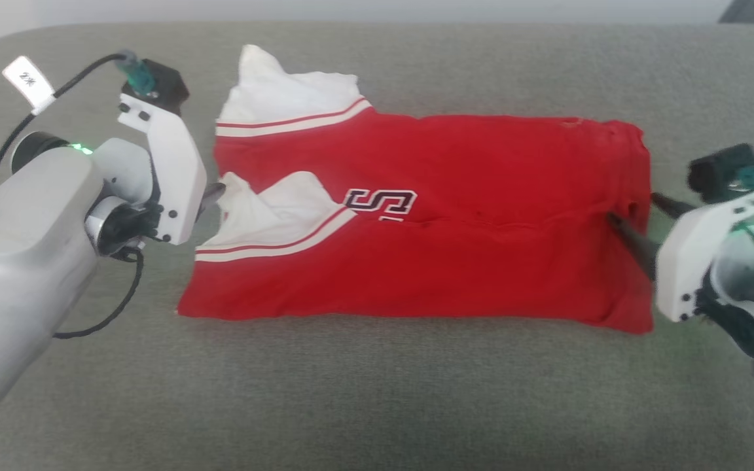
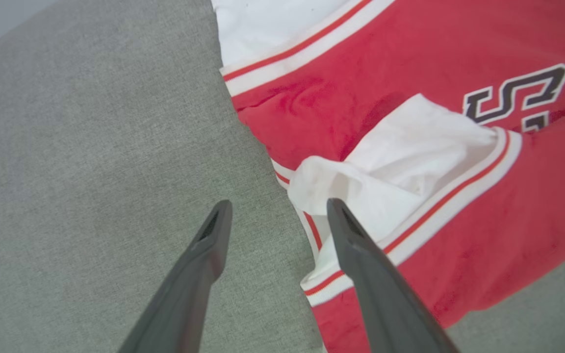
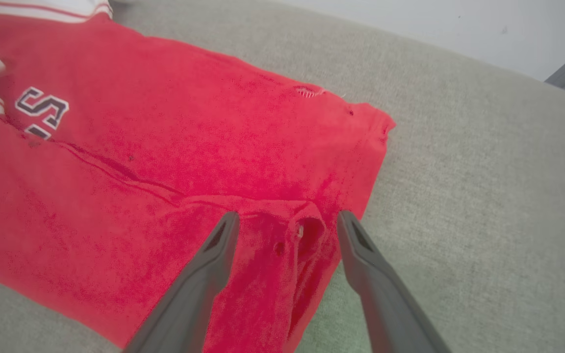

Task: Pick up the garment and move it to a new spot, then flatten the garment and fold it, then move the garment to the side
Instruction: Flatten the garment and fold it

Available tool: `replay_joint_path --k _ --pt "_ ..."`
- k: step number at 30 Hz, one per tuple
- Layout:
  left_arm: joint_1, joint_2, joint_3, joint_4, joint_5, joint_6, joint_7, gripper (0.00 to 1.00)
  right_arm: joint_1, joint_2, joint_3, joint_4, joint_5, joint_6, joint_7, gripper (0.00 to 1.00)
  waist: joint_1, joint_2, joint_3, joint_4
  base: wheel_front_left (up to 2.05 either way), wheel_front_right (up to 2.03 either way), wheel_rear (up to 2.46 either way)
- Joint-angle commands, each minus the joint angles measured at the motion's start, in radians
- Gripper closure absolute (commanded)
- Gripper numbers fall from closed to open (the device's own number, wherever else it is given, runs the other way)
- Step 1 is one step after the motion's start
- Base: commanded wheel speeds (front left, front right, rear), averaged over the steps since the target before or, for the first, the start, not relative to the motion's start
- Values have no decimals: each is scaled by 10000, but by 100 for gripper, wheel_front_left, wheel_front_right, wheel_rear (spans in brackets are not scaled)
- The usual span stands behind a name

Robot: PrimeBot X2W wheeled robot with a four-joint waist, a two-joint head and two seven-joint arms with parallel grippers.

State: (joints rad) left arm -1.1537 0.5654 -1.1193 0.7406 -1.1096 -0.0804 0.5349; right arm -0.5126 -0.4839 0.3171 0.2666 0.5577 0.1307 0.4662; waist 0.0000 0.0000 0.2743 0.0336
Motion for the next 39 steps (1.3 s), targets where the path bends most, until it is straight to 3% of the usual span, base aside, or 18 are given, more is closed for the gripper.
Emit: replay_joint_path --k 1,9,18,25,30,35,36,37,39 --pt "-172 36 -62 -102 96 93 97 0 165 -21 -223 -92 -155 1 -212 0 0 0 -180 216 0 0 0" --pt "336 201 56 -1398 -568 478 927 0 1234 490 -1832 -1078 -1125 1 -1584 0 0 0 -540 596 0 0 0" --pt "1394 1133 88 -3255 -1359 1770 2007 0 2234 1926 -3746 -2218 -2605 1 -2455 0 0 0 -578 308 0 0 0" --pt "2125 1789 131 -3817 -1680 2550 2127 0 2625 2745 -4241 -2928 -3080 1 -2216 0 0 0 -222 -212 0 0 0" --pt "2519 1732 321 -3217 -2019 2622 1894 0 2673 3029 -4154 -3226 -3106 1 -1850 0 0 0 111 -559 0 0 0" --pt "2946 1199 337 -2373 -2372 2356 1798 4 2827 3075 -3937 -3282 -2881 1 -1023 0 0 0 268 -696 0 0 0" --pt "2973 1092 261 -2231 -2340 2242 1811 82 2863 3015 -3827 -3271 -2807 3 -718 0 0 0 293 -696 0 0 0" --pt "3030 967 265 -2083 -2444 2193 1835 100 2902 2972 -3747 -3249 -2695 3 -407 0 0 0 313 -677 0 0 0" --pt "3060 749 199 -1901 -2461 2008 1836 100 3012 2930 -3683 -3176 -2510 3 332 0 0 0 343 -610 0 0 0"
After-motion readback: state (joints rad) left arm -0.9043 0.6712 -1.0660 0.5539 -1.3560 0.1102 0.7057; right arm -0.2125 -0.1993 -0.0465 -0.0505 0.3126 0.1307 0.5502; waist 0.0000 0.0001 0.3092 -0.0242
